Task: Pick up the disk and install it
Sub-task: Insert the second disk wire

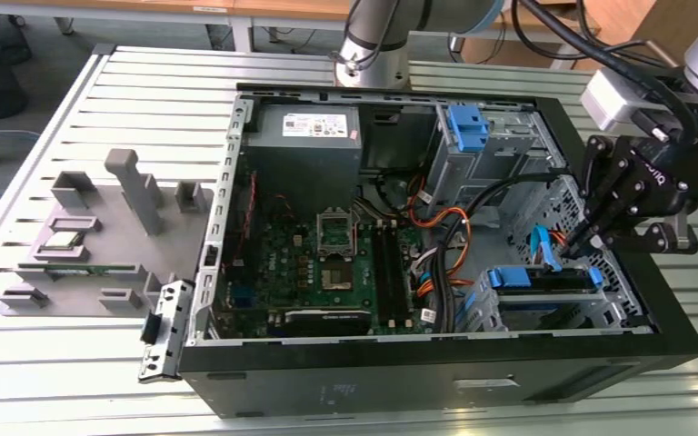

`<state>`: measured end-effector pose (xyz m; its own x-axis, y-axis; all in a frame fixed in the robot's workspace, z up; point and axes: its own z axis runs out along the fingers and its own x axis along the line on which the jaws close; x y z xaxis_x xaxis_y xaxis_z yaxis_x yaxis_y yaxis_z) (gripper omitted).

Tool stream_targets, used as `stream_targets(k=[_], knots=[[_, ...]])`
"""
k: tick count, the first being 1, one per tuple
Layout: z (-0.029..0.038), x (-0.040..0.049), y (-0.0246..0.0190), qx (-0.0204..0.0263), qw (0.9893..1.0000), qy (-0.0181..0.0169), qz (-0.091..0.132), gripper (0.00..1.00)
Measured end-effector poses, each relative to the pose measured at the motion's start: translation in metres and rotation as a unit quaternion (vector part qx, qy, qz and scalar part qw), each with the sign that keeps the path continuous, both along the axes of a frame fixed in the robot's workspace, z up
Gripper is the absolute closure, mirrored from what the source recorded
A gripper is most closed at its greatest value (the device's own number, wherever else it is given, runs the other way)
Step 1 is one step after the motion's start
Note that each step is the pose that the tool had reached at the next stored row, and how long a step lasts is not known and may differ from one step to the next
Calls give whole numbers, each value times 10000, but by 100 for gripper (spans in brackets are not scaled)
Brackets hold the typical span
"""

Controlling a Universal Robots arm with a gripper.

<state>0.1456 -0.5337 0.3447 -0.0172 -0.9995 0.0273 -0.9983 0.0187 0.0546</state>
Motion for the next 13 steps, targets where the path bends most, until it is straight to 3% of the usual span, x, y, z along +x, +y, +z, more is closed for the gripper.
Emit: stream_targets(k=[8, 13], knots=[[-3, -36, -2, -4, 9999, -138, 86, 84], [-9, -73, -9, -12, 9998, -160, 119, 84]])
